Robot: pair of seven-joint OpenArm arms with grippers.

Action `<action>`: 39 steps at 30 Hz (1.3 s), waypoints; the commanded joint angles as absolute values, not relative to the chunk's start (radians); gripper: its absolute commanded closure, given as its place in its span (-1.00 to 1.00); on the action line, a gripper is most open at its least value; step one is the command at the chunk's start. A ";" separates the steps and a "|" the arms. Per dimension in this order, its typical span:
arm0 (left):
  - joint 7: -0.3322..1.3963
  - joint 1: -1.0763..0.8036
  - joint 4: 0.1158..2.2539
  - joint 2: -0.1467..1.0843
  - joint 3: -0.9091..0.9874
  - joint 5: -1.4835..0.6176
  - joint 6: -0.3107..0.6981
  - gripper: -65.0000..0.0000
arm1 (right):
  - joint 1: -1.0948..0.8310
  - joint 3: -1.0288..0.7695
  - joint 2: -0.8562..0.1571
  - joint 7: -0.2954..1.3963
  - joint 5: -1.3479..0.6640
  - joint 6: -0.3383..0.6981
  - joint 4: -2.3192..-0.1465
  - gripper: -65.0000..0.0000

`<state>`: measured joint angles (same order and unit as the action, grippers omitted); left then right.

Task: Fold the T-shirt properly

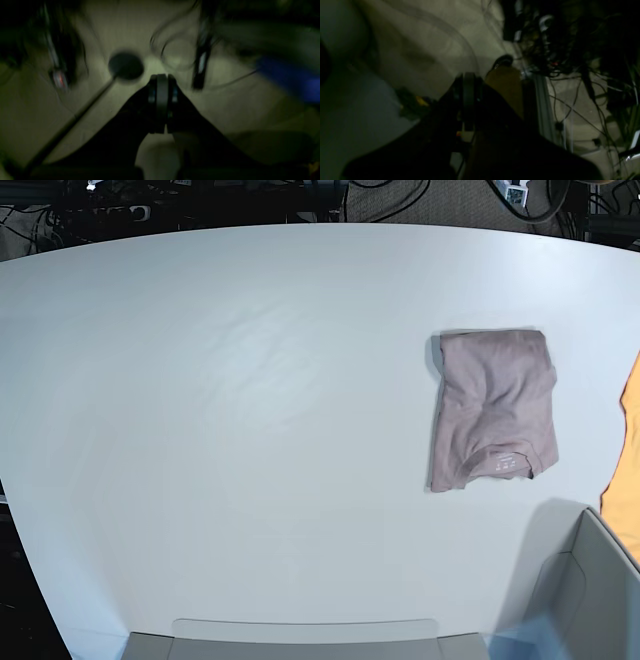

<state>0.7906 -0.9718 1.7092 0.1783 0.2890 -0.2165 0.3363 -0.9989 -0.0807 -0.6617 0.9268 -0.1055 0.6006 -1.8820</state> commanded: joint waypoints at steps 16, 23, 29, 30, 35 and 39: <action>0.490 -0.483 0.704 0.223 0.157 -0.222 0.335 1.00 | -0.433 0.478 -0.579 0.642 0.082 0.599 -1.082 1.00; 0.343 -0.383 0.567 0.216 0.091 -0.223 0.335 1.00 | -0.306 0.575 -0.489 0.456 0.084 0.599 -0.776 1.00; 0.113 -0.308 0.378 0.216 0.035 -0.223 0.335 1.00 | -0.209 0.624 -0.414 0.315 0.084 0.599 -0.545 1.00; 0.077 -0.294 0.338 0.216 0.025 -0.223 0.335 1.00 | -0.199 0.631 -0.401 0.285 0.084 0.599 -0.519 1.00; -0.022 -0.255 0.254 0.216 -0.035 -0.223 0.335 1.00 | -0.148 0.638 -0.357 0.090 0.085 0.599 -0.341 1.00; -0.050 -0.255 0.254 0.216 -0.056 -0.223 0.335 1.00 | -0.091 0.638 -0.314 0.019 0.085 0.599 -0.183 1.00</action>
